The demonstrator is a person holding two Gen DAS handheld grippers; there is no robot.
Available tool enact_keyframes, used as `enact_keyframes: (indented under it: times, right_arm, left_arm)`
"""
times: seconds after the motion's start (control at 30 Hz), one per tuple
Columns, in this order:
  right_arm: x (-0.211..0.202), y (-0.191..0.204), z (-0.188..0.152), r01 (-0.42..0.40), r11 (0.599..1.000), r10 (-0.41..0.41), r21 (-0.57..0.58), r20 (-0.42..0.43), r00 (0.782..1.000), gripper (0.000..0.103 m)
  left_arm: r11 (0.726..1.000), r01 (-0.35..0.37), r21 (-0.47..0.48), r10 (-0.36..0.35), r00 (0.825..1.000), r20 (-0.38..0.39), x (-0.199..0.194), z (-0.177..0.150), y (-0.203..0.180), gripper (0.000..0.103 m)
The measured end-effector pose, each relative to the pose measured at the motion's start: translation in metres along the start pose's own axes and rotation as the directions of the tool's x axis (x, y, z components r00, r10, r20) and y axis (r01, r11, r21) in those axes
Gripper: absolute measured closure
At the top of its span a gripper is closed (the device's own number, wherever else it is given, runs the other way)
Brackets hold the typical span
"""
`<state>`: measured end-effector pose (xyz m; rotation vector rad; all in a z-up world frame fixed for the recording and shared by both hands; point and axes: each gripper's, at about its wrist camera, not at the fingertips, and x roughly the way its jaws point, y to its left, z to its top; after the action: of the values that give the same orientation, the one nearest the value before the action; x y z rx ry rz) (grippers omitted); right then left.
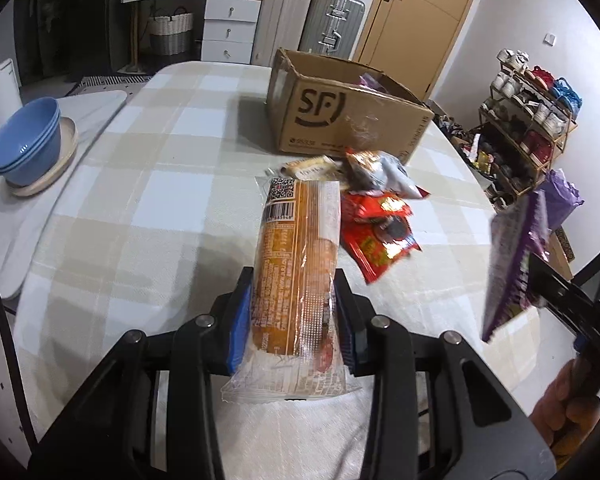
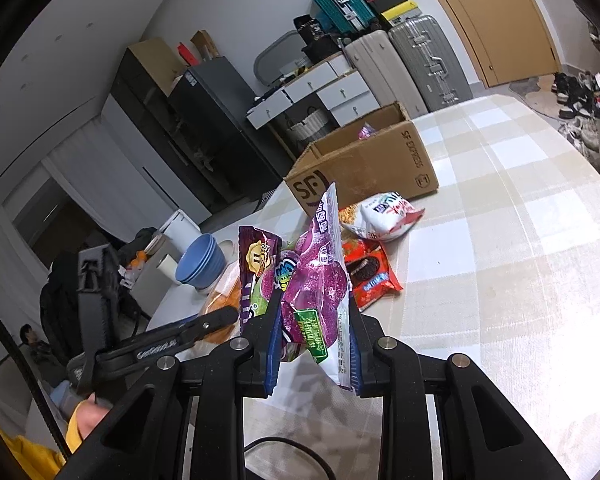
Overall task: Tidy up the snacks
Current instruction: 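Lift both held packs and carry them toward the cardboard box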
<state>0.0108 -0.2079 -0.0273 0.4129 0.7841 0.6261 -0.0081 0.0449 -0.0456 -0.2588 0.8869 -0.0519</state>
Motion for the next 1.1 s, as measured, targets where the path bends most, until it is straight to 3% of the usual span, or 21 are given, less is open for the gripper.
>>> enact_keyframes:
  times: [0.27,0.67,0.87,1.1]
  right_arm:
    - [-0.001,0.012,-0.003,0.021,0.999,-0.021,-0.043,0.002,1.000,0.077]
    - [0.009,0.012,0.006,0.046,0.996,-0.046,-0.073,-0.002,0.999,0.077]
    - [0.007,0.019,0.025,0.029,0.994,-0.027,-0.108,0.021,0.999,0.077]
    - [0.008,0.027,0.070,-0.011,0.991,0.019,-0.134,0.060,0.998,0.077]
  left_arm:
    - [0.999,0.032,0.025,-0.032,0.999,-0.004,-0.005,-0.012,-0.014,0.070]
    - [0.998,0.027,0.052,-0.027,1.000,-0.005,0.001,-0.003,-0.015,0.070]
    - [0.996,0.037,0.081,-0.038,0.999,0.013,-0.001,0.016,-0.020,0.070]
    - [0.991,0.082,0.107,-0.087,0.995,0.040,-0.005,0.062,-0.026,0.070]
